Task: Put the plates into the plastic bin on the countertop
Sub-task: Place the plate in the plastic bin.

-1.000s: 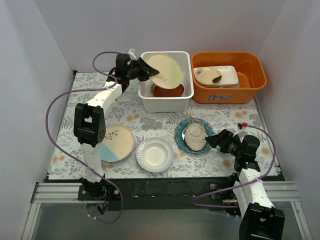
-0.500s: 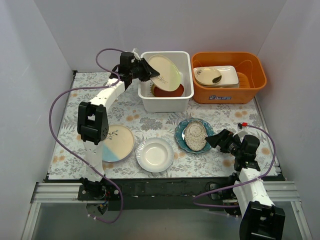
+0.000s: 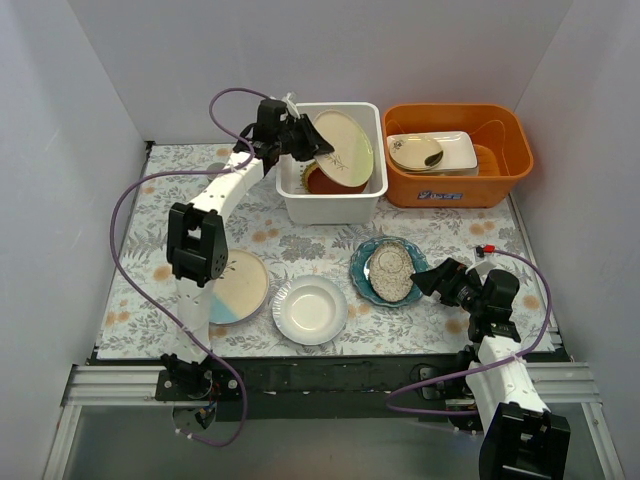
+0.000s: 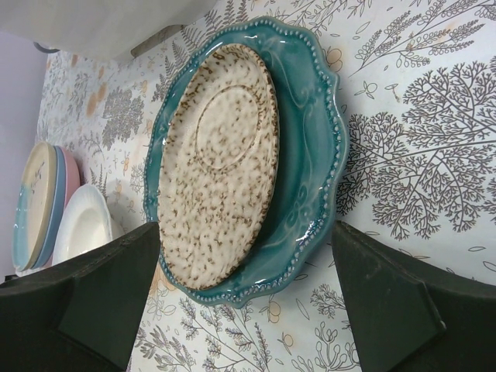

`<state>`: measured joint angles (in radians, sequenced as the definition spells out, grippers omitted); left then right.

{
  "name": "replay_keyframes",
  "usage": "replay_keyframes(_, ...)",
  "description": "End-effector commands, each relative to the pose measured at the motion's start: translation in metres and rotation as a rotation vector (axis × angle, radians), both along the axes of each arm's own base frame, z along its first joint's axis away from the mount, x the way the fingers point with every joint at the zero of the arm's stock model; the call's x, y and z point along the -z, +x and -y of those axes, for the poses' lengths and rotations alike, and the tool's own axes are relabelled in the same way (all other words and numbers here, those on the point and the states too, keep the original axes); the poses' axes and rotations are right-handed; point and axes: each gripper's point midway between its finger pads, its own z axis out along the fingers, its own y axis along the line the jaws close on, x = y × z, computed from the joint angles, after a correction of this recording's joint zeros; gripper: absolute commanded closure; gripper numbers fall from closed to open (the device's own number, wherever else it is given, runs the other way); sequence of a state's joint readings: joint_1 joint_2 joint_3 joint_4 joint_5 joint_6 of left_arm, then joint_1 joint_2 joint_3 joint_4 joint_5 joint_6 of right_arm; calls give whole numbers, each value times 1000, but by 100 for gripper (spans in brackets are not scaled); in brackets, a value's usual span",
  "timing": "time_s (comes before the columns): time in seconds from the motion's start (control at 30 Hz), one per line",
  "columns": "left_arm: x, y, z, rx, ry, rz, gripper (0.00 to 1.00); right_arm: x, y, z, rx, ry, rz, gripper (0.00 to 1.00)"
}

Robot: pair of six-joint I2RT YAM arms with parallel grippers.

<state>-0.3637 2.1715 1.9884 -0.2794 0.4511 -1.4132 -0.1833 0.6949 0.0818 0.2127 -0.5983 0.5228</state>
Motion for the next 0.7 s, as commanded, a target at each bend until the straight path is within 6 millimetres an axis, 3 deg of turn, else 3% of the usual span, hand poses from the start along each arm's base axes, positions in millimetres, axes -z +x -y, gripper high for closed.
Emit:
replay_keyframes(0.0,-63,1,9,23,-40,153,100,-9,6,3,0,-22,55,2)
replay_keyframes(0.67,-34,3,40,39,99,148,100,-10,-1,0,-23,-24,38,2)
